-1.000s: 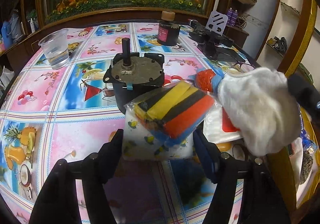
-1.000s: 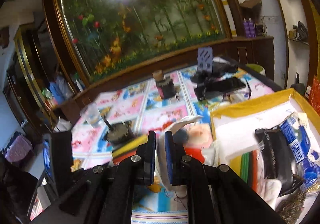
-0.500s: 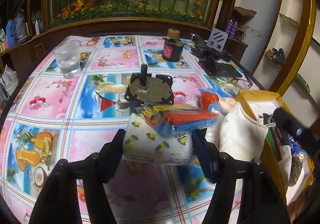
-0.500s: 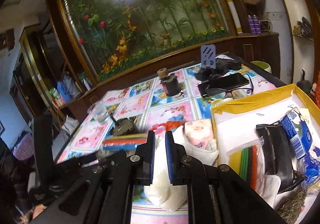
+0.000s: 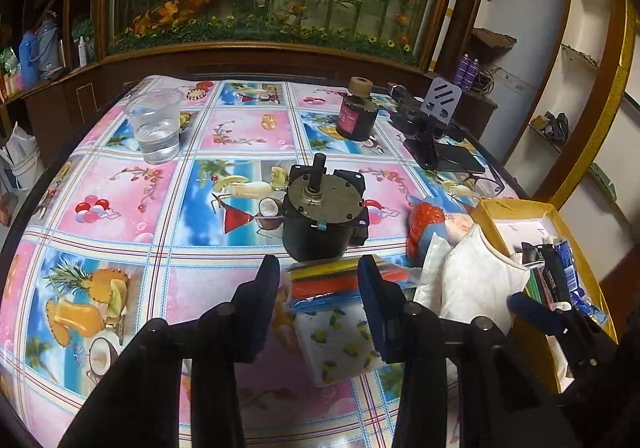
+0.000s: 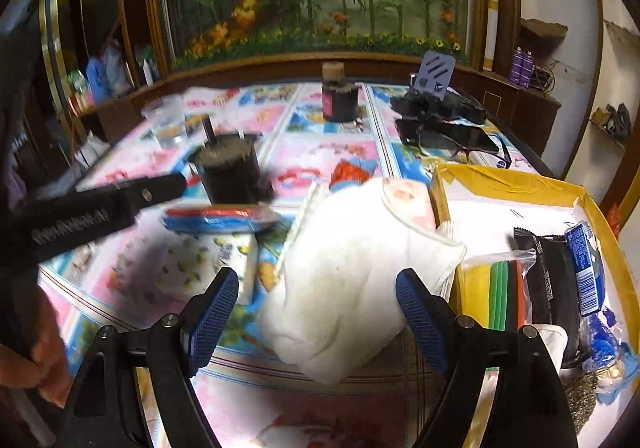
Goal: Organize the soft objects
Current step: 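Lift the tissue box with the left gripper while the right lifts the white towel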
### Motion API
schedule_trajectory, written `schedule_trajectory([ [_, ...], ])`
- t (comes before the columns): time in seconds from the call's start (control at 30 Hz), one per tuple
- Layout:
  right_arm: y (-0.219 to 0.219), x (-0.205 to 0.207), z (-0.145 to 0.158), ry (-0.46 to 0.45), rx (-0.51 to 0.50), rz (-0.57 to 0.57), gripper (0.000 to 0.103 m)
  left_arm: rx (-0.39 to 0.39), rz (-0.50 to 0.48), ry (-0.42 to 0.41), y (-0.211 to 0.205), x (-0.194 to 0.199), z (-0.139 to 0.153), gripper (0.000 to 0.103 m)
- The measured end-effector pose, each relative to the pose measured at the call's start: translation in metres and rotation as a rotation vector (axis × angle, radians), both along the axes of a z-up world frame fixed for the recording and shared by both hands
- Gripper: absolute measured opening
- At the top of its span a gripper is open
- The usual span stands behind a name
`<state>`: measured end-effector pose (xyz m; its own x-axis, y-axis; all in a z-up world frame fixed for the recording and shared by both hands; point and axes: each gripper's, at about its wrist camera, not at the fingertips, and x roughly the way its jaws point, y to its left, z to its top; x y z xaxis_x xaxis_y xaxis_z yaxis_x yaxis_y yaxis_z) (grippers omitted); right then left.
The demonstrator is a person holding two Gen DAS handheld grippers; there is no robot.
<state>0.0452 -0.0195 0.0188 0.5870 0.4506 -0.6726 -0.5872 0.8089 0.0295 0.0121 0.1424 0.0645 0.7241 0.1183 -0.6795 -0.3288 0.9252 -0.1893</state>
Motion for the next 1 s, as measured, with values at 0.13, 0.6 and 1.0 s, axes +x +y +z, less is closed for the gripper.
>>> schedule_trajectory([
  [0.13, 0.005, 0.008, -0.016, 0.047, -0.057, 0.009, 0.021, -0.019, 0.012, 0.016, 0.008, -0.004, -0.002, 0.053],
  [0.6, -0.046, 0.000, 0.034, -0.092, 0.283, -0.066, 0.011, -0.036, -0.182, 0.188, -0.019, 0.001, -0.024, 0.088],
  [1.0, -0.041, -0.010, 0.038, -0.113, 0.280, -0.026, 0.012, 0.102, -0.107, 0.280, -0.038, 0.027, -0.055, 0.091],
])
